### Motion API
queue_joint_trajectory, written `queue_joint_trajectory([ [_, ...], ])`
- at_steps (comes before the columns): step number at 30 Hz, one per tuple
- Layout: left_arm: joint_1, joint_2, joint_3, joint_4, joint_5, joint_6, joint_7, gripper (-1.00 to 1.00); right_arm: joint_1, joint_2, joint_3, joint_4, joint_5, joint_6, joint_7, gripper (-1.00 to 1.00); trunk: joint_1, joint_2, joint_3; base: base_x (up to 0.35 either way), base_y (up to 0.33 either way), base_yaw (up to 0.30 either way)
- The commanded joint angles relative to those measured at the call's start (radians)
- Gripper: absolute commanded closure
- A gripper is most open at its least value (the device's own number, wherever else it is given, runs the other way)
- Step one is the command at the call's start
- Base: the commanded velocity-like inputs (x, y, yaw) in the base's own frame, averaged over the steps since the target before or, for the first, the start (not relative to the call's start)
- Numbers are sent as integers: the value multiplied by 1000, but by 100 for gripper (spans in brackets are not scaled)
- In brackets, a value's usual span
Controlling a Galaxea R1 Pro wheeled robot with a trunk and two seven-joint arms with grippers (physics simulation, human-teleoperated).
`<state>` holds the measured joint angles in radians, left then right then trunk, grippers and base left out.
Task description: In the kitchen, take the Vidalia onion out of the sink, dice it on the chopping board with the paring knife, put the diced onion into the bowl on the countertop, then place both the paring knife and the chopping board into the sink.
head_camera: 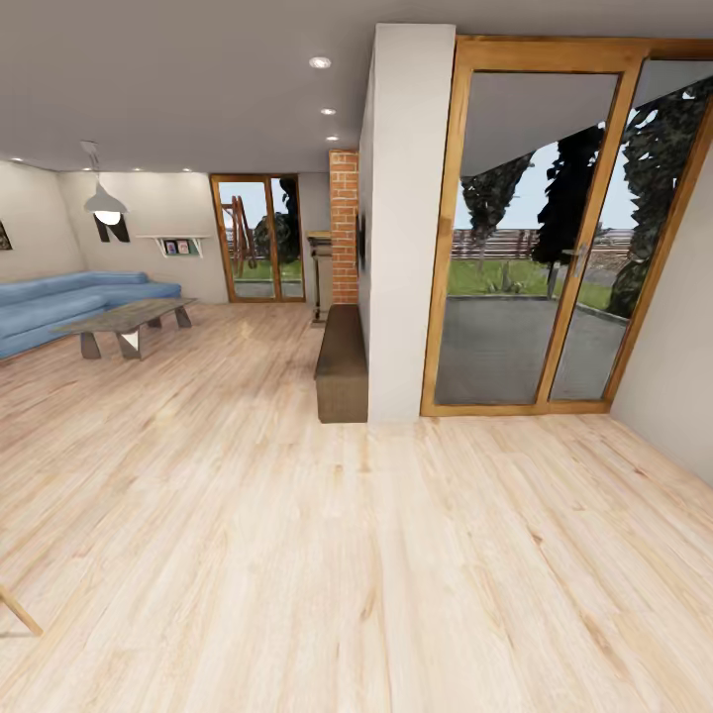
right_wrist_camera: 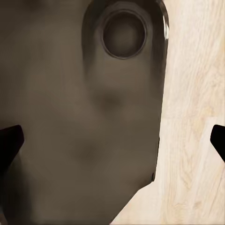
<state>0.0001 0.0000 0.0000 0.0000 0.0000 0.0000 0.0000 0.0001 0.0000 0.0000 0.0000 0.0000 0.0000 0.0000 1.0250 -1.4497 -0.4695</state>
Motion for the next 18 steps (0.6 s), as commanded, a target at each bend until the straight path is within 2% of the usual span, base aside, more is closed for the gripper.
queue_joint_trajectory([
  [1, 0, 0, 0, 0, 0, 0, 0, -100, 0, 0, 0, 0, 0, 0, 0, -100, 0, 0, 0, 0, 0, 0],
  [6, 0, -2, -2, 2, -2, -2, -2, -100, -2, -2, 2, -2, 3, -2, 0, -100, 0, 0, 0, 0, 0, 0],
  [13, 0, 2, -2, 2, -2, -2, -2, -100, -2, 38, 2, -41, 3, -2, 0, -100, 0, 0, 0, 0, 0, 0],
  [18, 0, 3, -2, 2, -2, -2, -2, -100, -2, 42, 2, -55, 2, 0, 0, -100, 0, 0, 0, 0, 0, 0],
])
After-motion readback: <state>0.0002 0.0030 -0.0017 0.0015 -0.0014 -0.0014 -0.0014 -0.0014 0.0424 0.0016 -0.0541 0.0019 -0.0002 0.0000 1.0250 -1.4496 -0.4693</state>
